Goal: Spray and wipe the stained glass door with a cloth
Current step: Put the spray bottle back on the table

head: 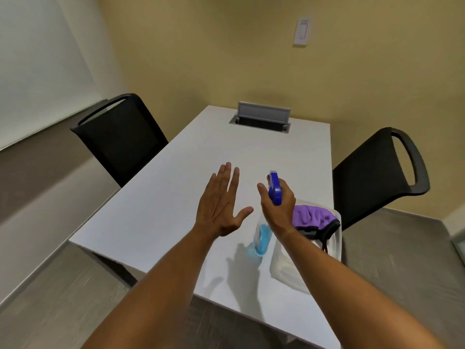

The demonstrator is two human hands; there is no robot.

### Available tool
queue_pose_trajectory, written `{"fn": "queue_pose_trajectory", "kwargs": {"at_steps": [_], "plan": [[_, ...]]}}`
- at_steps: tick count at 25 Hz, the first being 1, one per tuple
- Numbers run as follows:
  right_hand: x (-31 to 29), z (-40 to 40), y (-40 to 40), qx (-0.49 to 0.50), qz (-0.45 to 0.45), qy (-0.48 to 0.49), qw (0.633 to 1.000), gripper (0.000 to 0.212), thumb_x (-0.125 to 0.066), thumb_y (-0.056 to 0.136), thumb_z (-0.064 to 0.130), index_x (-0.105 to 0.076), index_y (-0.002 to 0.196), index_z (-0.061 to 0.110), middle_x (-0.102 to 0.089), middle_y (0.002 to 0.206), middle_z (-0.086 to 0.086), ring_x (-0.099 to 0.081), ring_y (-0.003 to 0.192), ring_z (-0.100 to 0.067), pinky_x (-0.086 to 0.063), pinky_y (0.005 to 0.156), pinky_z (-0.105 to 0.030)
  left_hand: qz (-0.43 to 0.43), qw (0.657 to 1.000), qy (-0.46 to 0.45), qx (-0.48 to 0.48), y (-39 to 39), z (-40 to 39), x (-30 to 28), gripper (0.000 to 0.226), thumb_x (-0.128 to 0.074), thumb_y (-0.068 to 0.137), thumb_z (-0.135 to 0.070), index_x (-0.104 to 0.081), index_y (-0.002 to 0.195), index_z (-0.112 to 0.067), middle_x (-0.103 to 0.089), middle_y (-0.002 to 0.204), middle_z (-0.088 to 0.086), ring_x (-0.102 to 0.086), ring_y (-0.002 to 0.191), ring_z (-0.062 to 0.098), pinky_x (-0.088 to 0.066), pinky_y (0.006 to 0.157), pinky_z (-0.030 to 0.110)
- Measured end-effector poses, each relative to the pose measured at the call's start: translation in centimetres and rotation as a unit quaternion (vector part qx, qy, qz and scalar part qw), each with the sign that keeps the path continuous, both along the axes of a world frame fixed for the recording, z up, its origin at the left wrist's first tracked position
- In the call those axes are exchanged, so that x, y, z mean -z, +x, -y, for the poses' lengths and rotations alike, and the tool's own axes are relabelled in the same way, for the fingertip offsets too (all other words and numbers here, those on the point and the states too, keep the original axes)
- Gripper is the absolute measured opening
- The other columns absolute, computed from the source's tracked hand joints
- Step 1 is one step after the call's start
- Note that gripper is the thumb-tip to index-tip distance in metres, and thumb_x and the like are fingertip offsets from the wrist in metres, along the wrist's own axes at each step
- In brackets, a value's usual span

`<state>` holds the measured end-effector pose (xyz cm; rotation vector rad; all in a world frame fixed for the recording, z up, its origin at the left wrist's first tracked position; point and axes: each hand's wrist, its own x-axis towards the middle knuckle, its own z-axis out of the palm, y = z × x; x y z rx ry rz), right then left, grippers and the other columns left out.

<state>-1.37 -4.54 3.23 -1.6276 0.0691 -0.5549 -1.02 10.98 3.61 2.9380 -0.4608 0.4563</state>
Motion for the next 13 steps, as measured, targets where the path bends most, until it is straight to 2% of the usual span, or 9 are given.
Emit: {"fn": "queue_pose_trajectory", "kwargs": {"at_steps": [3,7,13], "plan": [[1.6,-1.0,1.0,0.017,-0.011,-0.012,1.0,0.023,-0.07,0.09,0.02,-0.052,0.095,0.033,-0.057,0.081,0.014,-0.059,0.069,-0.014,-0.053,0.065,-0.015,-0.013,0.999,-0.007,0.029,2.0,-0.6,1.0,0.094,-0.021,0.083,-0.078,0.016,0.151,-0.025,0.013,0.165,0.005,0.01,0.152,0.022,0.003,0.124,0.04],[3.0,-1.9,1.9,0.048,-0.008,-0.021,0.999,0.024,-0.071,0.089,0.02,-0.052,0.088,0.035,-0.06,0.077,-0.002,-0.055,0.065,-0.014,-0.052,0.062,-0.02,-0.018,0.997,-0.019,0.076,4.5,-1.1,1.8,0.093,-0.026,0.085,-0.075,0.014,0.152,-0.025,0.009,0.165,0.006,0.006,0.153,0.023,0.0,0.125,0.041],[4.5,-2.7,2.4,0.08,-0.021,-0.003,0.997,0.025,-0.072,0.088,0.018,-0.053,0.103,0.026,-0.059,0.082,0.012,-0.061,0.072,-0.008,-0.053,0.065,-0.015,-0.032,0.992,-0.012,0.125,6.8,-1.3,2.9,0.094,-0.025,0.084,-0.076,0.012,0.153,-0.024,0.008,0.165,0.006,0.007,0.153,0.022,0.001,0.125,0.041]]}}
